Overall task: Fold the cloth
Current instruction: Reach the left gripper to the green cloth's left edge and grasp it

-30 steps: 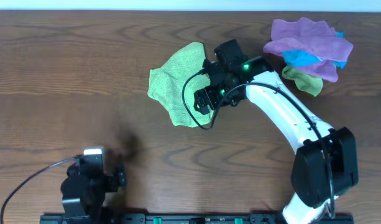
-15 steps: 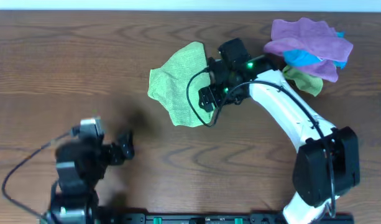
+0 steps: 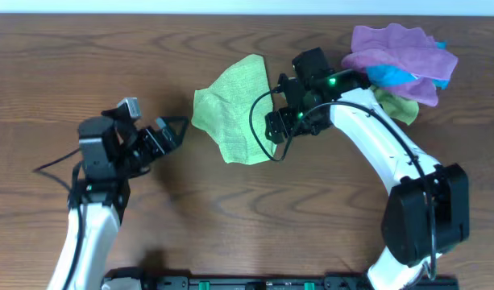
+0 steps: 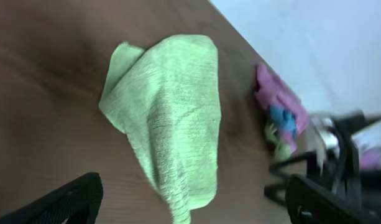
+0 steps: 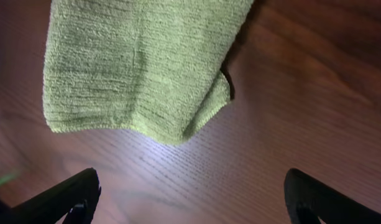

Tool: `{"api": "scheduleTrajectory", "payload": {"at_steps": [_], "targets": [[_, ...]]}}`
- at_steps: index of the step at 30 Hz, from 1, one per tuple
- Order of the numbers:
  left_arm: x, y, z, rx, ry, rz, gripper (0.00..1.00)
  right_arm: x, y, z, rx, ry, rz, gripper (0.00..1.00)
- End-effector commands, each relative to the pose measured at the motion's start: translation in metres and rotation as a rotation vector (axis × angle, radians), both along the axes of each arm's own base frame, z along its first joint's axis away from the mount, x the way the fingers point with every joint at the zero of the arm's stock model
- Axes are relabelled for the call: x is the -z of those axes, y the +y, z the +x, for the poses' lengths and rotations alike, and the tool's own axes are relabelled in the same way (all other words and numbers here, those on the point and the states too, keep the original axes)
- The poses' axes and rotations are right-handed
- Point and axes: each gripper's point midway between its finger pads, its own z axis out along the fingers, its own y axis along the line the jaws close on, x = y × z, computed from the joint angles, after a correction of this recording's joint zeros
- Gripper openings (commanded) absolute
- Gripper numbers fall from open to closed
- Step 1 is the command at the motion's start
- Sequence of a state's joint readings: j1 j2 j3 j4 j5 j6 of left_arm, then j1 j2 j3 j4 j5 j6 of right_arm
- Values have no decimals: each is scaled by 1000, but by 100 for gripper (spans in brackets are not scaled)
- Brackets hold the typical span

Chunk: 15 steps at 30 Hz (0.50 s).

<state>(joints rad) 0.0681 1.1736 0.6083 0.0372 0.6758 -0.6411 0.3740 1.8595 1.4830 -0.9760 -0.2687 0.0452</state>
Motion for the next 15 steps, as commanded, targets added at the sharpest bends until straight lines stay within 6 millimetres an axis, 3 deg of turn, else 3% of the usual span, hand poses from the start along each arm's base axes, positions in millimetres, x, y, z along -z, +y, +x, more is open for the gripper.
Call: {"api": "scheduleTrajectory", "payload": {"at_steps": [1, 8, 15], "targets": [[19, -7, 10, -66, 171, -187, 95, 3, -4, 0, 21, 15, -6, 95], [58, -29, 27, -55, 297, -316, 95, 4, -4, 0, 28, 18, -6, 94], [89, -49, 23, -43, 405, -338, 95, 4, -4, 0, 36, 21, -5, 93]]}}
